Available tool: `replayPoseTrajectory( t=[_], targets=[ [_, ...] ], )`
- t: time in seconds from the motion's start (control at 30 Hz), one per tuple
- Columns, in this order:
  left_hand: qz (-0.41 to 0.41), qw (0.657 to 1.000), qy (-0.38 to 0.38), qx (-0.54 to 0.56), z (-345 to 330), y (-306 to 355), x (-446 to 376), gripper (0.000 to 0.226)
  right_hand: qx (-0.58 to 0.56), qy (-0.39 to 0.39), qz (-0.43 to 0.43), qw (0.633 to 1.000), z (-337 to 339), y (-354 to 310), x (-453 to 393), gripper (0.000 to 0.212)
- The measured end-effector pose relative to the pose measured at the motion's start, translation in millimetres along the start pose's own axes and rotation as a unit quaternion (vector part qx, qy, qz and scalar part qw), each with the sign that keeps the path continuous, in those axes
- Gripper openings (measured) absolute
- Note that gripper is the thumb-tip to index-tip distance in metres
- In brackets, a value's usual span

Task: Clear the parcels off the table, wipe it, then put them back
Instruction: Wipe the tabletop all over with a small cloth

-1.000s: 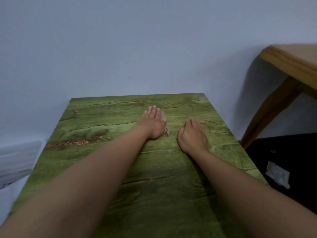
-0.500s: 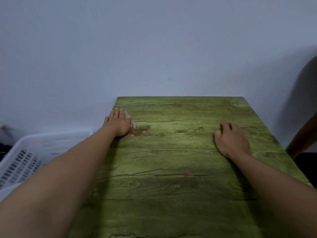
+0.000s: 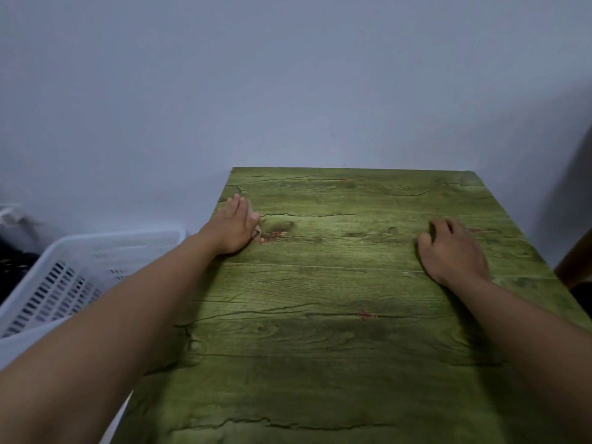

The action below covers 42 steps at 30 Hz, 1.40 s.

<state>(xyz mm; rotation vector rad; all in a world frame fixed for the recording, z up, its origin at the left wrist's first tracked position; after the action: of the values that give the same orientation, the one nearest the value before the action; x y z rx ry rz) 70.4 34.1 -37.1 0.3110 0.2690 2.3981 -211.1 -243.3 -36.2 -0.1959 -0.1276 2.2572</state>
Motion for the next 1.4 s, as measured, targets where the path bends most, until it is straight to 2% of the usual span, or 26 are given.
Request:
replayPoseTrajectory(
  t=[0.07, 0.13, 0.23, 0.37, 0.47, 0.57, 0.77, 1.0, 1.1, 1.23, 1.4],
  targets=[
    [0.046, 0.999, 0.01, 0.013, 7.9, -13.9, -7.4, 0.07, 0.0, -0.002, -0.001, 1.0, -0.1, -0.3, 0.9, 0.055],
    [0.087, 0.996, 0.007, 0.002, 13.6, -15.7, -12.4, 0.084, -0.001, -0.001, 0.0, 1.0, -0.9, -0.2, 0.6, 0.056],
    [0.078, 0.996, -0.027, -0.019, 7.0, 10.6, -2.6, 0.098, 0.002, 0.0, 0.003, 1.0, -0.4, 1.2, -0.9, 0.056],
    [0.029, 0.999, -0.028, -0.006, -4.0, 11.6, 2.1, 0.079, 0.005, 0.003, 0.008, 1.0, -2.2, 1.5, 0.1, 0.056],
    [0.08, 0.997, -0.016, 0.015, 5.0, -1.4, -11.9, 0.074, 0.007, 0.003, 0.008, 1.0, -3.3, 0.9, -0.9, 0.055],
    [0.103, 0.995, -0.011, 0.008, 5.6, 9.8, -12.0, 0.072, 0.004, 0.003, 0.003, 1.0, -1.7, 1.0, -1.8, 0.054],
    [0.047, 0.999, -0.025, 0.003, -11.7, 16.8, 12.6, 0.069, 0.002, -0.001, 0.005, 1.0, 1.1, -0.7, 1.1, 0.052],
    [0.112, 0.993, 0.011, 0.028, 3.8, 6.8, -29.8, 0.07, 0.003, 0.003, 0.003, 1.0, -1.1, 1.0, -1.0, 0.052],
    [0.092, 0.996, 0.013, 0.011, -2.0, 13.2, -15.7, 0.072, 0.001, 0.003, 0.001, 1.0, 0.0, 0.9, 0.5, 0.052],
    [0.064, 0.998, 0.003, 0.005, -11.4, 25.6, 8.5, 0.064, 0.008, 0.004, 0.009, 1.0, 0.0, -0.2, 0.5, 0.053],
    [0.072, 0.997, 0.003, 0.009, -2.6, 31.1, -17.8, 0.063, 0.015, 0.006, 0.007, 1.0, -4.1, 2.3, -1.2, 0.053]
  ],
)
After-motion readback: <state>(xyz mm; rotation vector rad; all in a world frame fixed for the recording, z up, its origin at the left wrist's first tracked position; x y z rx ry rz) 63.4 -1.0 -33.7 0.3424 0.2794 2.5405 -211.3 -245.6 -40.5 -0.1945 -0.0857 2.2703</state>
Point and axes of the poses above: each hand's wrist, its own x-axis away from the middle knuckle, its own z-axis out of the back of the hand, y = z × x, the point moved 1 cm from there along -x, towards the middle knuckle, and after that the axes turned 7 degrees about x, right-handed, at the moved point
